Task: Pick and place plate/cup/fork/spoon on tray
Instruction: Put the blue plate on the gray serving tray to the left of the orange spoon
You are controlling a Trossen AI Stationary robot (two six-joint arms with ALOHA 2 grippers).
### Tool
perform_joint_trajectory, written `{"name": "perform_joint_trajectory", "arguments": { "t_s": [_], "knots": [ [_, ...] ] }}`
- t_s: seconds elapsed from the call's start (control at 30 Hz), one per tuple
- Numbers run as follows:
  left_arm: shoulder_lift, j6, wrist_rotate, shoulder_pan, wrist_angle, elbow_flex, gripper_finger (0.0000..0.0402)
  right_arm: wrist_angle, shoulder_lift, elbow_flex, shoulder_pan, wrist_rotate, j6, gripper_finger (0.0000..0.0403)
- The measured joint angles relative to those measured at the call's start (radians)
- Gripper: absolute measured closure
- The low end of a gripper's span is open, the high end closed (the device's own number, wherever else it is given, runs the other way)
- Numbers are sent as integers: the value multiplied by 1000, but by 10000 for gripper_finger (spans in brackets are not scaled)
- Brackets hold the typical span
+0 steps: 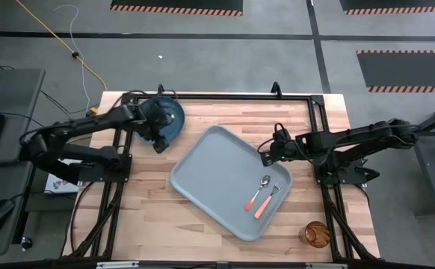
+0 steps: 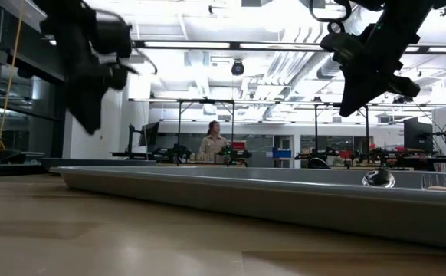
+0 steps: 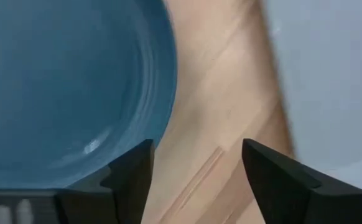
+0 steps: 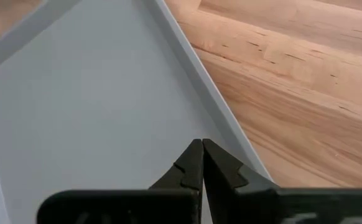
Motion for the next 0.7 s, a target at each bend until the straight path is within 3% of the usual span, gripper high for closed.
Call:
{"name": "perform_joint_trajectory", "arguments": {
  "t_s": [0.17, 0.4, 0.57, 0.7],
  "knots": [
    [99, 4, -10, 0, 30, -11, 161, 0, 0, 0, 0, 0, 0, 403],
    [234, 34, -140, -8, 92, -12, 164, 0, 0, 0, 0, 0, 0, 403],
    [318, 87, -151, -8, 108, -12, 166, 0, 0, 0, 0, 2, 0, 403],
    [362, 104, -170, -10, 108, -12, 208, 0, 0, 0, 0, 11, 0, 403]
  ]
}}
